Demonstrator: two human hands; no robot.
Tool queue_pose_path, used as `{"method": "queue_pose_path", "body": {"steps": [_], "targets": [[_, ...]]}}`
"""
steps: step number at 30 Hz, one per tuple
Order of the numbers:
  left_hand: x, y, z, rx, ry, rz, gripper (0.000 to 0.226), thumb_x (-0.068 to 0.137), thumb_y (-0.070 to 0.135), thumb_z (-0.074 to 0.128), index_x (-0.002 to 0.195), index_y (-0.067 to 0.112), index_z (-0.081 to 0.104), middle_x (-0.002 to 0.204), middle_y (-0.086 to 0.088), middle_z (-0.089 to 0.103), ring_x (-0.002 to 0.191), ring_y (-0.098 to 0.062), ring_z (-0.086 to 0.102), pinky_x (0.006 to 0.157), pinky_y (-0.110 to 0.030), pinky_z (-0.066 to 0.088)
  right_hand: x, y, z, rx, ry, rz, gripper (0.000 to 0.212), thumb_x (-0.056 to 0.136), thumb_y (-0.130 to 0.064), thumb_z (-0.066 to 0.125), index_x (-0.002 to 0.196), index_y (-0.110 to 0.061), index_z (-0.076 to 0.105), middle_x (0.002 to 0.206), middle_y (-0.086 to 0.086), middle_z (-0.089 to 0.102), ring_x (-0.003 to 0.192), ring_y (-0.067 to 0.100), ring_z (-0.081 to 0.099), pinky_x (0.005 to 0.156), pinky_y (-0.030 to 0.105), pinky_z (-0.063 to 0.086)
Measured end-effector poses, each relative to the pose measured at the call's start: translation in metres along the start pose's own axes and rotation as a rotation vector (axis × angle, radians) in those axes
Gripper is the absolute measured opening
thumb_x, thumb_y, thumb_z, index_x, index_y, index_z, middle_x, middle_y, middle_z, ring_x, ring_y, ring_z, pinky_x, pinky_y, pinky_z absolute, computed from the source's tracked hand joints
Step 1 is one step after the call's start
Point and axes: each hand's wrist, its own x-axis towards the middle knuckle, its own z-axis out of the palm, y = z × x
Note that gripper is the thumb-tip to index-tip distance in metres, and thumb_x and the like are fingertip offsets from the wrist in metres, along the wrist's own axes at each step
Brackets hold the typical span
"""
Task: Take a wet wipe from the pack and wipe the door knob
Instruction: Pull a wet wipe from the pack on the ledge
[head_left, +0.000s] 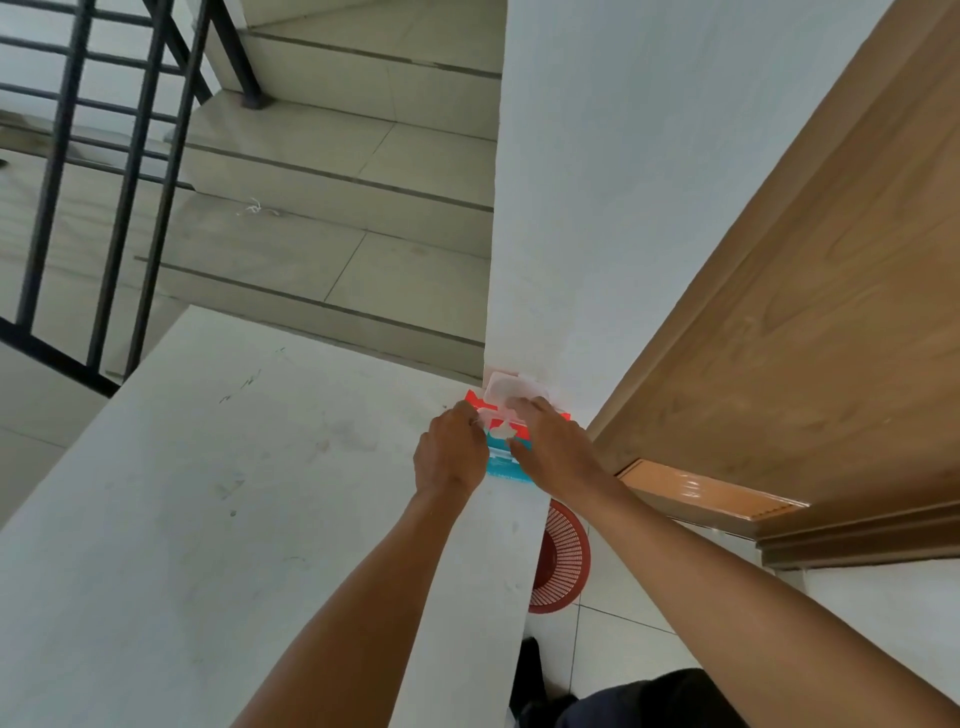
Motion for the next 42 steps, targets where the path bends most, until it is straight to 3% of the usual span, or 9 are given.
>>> {"method": "queue_pose_path", "body": {"steps": [7,13,17,24,26,29,32,36,42], "targets": [[-0.003,0.0,0.002,0.01,0.019,-0.009,0.022,0.099,0.034,0.047,0.105,0.018,0.061,0.104,0.0,0.07,0.076,-0.01,0.056,0.072,-0.019,0.049,0.006,-0.004,0.0,-0.138,0.042,0.007,0.024,0.087,-0.032,0.067,0.108,-0.021,0.065,0.116,0.001,0.068,0.093,0.018,0.068,0.087,0.021,0.05],[-0.004,0.002,0.0,0.048,0.006,-0.019,0.022,0.099,0.033,0.047,0.106,0.018,0.06,0.104,-0.001,0.07,0.078,-0.012,0.061,0.069,-0.018,0.05,0.009,-0.001,-0.005,0.045,0.024,0.101,0.02,0.089,-0.037,0.064,0.099,-0.021,0.069,0.11,-0.002,0.072,0.087,0.016,0.066,0.079,0.018,0.044],[-0.005,0.006,-0.002,0.086,-0.01,-0.025,0.022,0.099,0.033,0.047,0.108,0.017,0.059,0.105,-0.001,0.069,0.087,-0.017,0.067,0.072,-0.02,0.053,0.009,0.007,-0.013,0.309,0.065,0.273,0.011,0.087,-0.029,0.066,0.086,-0.02,0.059,0.097,-0.001,0.067,0.073,0.013,0.059,0.059,0.014,0.045],[-0.007,0.009,0.0,0.107,0.008,-0.028,0.021,0.098,0.034,0.049,0.109,0.019,0.059,0.108,0.001,0.07,0.089,-0.018,0.069,0.068,-0.019,0.052,0.009,0.009,-0.03,0.632,0.136,0.437,0.022,0.087,-0.024,0.063,0.074,-0.017,0.046,0.082,0.002,0.061,0.083,0.024,0.065,0.074,0.031,0.057],[-0.008,0.01,0.0,0.12,0.008,-0.016,0.021,0.099,0.034,0.049,0.109,0.019,0.059,0.109,0.001,0.07,0.092,-0.019,0.07,0.066,-0.019,0.052,0.008,0.008,-0.031,0.693,0.129,0.459,0.02,0.087,-0.023,0.063,0.077,-0.018,0.046,0.089,0.001,0.063,0.086,0.024,0.066,0.076,0.033,0.06],[-0.011,0.006,0.006,0.096,-0.022,0.046,0.022,0.095,0.039,0.054,0.111,0.024,0.059,0.117,-0.001,0.065,0.1,-0.021,0.067,0.067,-0.02,0.053,0.005,0.005,-0.027,0.647,0.1,0.436,0.008,0.091,-0.023,0.057,0.093,-0.022,0.049,0.107,-0.001,0.062,0.084,0.019,0.062,0.059,0.018,0.053],[-0.017,-0.004,0.016,0.112,-0.083,0.148,0.041,0.088,0.044,0.063,0.125,0.029,0.053,0.129,0.0,0.055,0.111,-0.02,0.059,0.08,-0.026,0.055,0.001,0.009,-0.021,0.419,0.002,0.194,0.02,0.097,-0.018,0.049,0.115,-0.026,0.053,0.127,-0.002,0.056,0.091,0.016,0.062,0.061,0.009,0.048],[-0.023,-0.013,0.023,0.148,-0.054,0.193,0.056,0.088,0.045,0.063,0.138,0.03,0.044,0.142,0.001,0.047,0.121,-0.02,0.054,0.094,-0.032,0.052,-0.009,0.02,-0.006,0.149,-0.21,-0.087,0.039,0.095,-0.012,0.055,0.132,-0.025,0.053,0.124,0.0,0.062,0.094,0.02,0.067,0.084,0.02,0.057],[-0.029,-0.014,0.027,0.11,-0.039,0.174,0.055,0.09,0.044,0.061,0.139,0.03,0.042,0.145,0.002,0.044,0.125,-0.02,0.051,0.1,-0.036,0.051,-0.022,0.032,-0.007,-0.055,-0.243,-0.04,0.05,0.093,-0.015,0.06,0.14,-0.024,0.045,0.119,0.001,0.065,0.076,0.012,0.066,0.068,0.017,0.057]]}}
